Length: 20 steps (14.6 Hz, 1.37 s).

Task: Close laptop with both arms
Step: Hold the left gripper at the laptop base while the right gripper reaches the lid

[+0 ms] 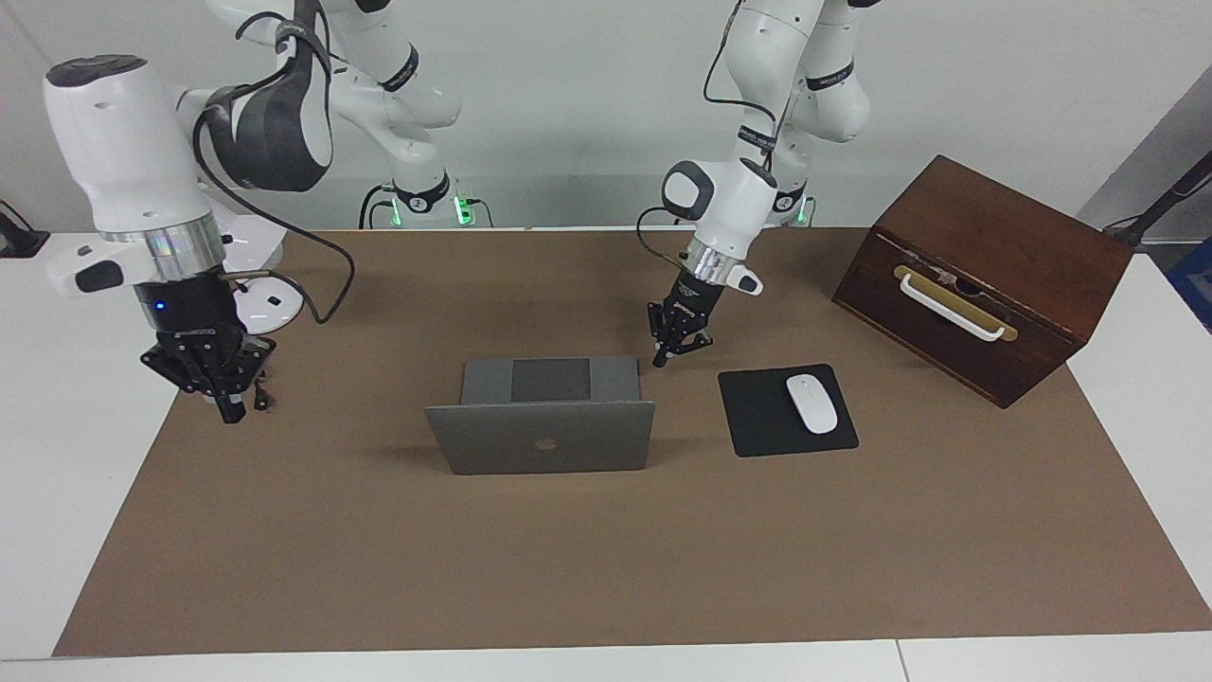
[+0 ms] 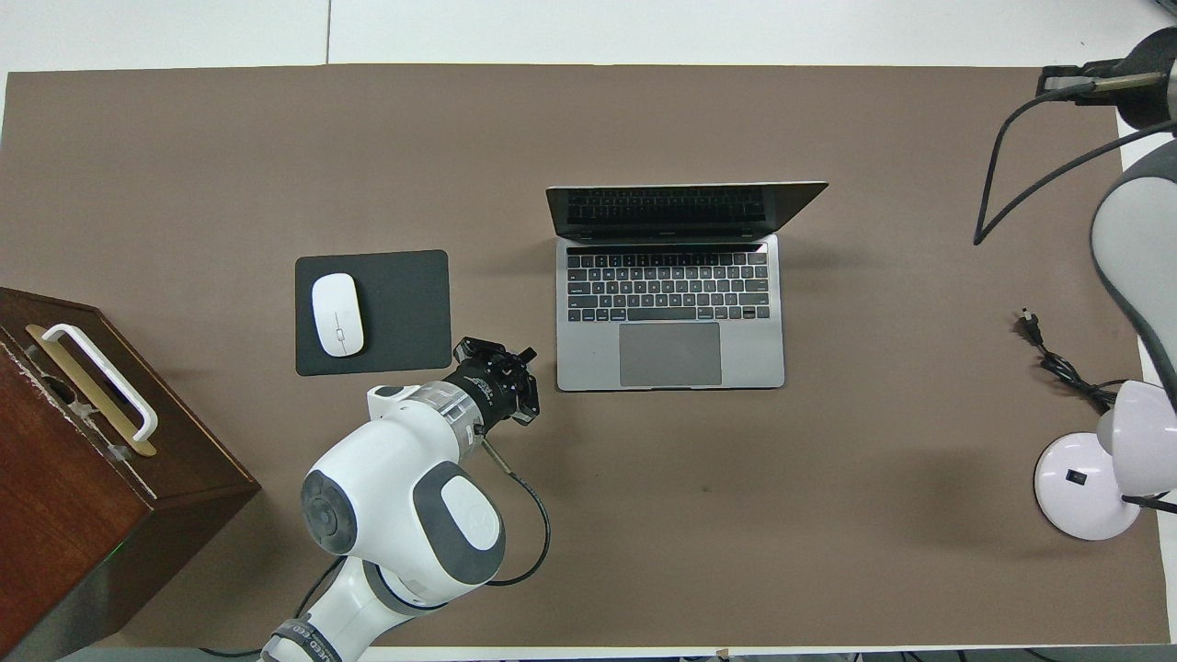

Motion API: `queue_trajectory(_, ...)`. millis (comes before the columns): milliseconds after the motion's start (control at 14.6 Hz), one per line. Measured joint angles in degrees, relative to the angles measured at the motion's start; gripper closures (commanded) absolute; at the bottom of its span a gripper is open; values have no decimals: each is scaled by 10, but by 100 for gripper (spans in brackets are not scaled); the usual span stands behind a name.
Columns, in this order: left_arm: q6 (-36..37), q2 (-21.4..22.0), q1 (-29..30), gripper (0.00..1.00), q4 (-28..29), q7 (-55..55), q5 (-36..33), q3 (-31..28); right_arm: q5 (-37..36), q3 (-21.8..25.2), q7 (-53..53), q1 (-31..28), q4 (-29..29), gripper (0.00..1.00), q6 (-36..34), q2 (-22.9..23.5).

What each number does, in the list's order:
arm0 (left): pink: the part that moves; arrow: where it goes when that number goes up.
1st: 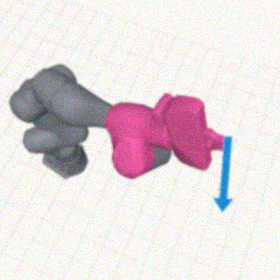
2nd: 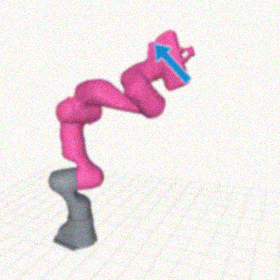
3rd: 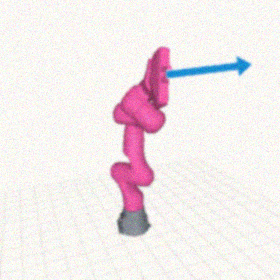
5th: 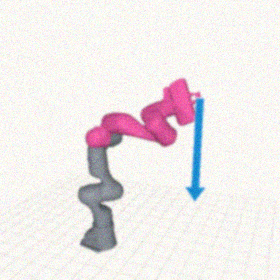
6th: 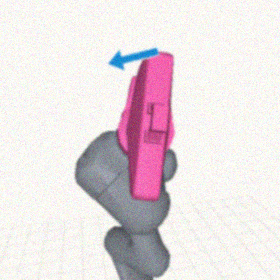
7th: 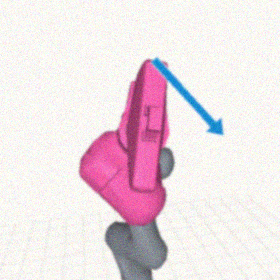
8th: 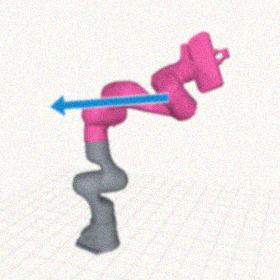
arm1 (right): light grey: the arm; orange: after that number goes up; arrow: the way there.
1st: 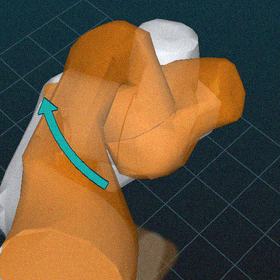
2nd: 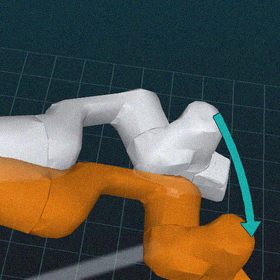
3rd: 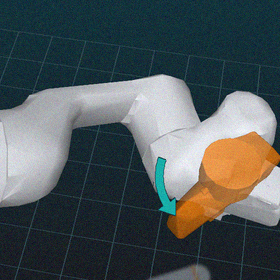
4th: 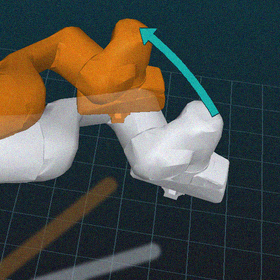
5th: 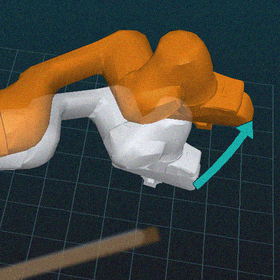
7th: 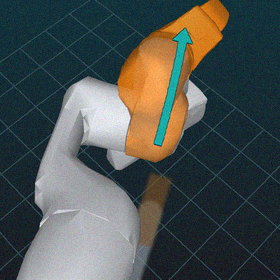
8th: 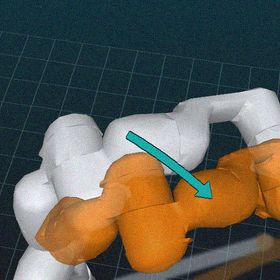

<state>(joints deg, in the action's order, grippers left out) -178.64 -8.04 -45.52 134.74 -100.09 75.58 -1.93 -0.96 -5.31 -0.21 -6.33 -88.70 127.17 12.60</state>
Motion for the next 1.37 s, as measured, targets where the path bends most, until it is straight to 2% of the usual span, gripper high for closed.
queue_trajectory(480,-36,-36,-37,100,-26,-1,22,0,-48,8,-120,90,69,100,-19,60)
queue_trajectory(822,-68,-74,-70,100,-50,-4,26,1,-64,22,-171,122,137,100,-19,124)
queue_trajectory(1165,-70,-79,-70,100,-54,-4,32,1,-64,45,-202,173,184,100,-20,175)
queue_trajectory(1371,-80,-80,-76,100,-58,-4,74,2,-65,58,-228,196,194,100,-21,189)
